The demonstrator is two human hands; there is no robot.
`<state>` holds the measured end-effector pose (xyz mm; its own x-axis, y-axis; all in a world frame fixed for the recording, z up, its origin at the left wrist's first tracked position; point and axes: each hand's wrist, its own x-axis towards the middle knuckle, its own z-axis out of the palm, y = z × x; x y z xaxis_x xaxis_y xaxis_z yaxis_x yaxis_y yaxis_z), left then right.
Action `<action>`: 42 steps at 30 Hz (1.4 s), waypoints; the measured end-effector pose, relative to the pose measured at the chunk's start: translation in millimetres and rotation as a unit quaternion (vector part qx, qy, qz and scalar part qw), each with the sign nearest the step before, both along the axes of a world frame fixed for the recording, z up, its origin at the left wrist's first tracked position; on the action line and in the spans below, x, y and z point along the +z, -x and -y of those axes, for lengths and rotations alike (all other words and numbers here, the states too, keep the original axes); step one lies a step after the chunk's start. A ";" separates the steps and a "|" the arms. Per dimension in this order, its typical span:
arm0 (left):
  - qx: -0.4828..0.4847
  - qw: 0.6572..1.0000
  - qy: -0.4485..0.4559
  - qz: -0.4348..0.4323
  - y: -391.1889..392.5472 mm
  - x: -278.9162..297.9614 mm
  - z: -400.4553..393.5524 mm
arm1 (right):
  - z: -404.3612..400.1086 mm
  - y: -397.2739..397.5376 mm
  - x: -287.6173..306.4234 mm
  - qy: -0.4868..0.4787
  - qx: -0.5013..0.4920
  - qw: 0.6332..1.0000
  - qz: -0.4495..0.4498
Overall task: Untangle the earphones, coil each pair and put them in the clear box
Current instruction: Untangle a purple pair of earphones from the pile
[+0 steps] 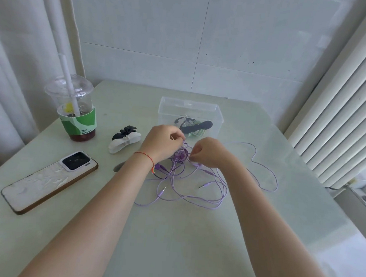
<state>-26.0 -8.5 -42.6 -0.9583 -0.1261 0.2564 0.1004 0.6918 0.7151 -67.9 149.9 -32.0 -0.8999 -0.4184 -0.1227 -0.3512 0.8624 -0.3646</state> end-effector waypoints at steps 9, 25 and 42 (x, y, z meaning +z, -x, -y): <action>-0.003 0.997 0.046 0.055 2.4 -10.7 8.6 | -4.3 -3.5 14.9 0.398 -0.103 0.909 -0.068; 0.009 0.998 -0.068 0.010 1.6 -4.3 11.0 | -21.0 -9.5 41.5 0.452 -0.137 0.878 -0.078; 0.009 0.926 -0.377 -0.020 -7.7 15.8 0.7 | -22.8 -17.9 33.9 0.177 0.010 0.975 0.137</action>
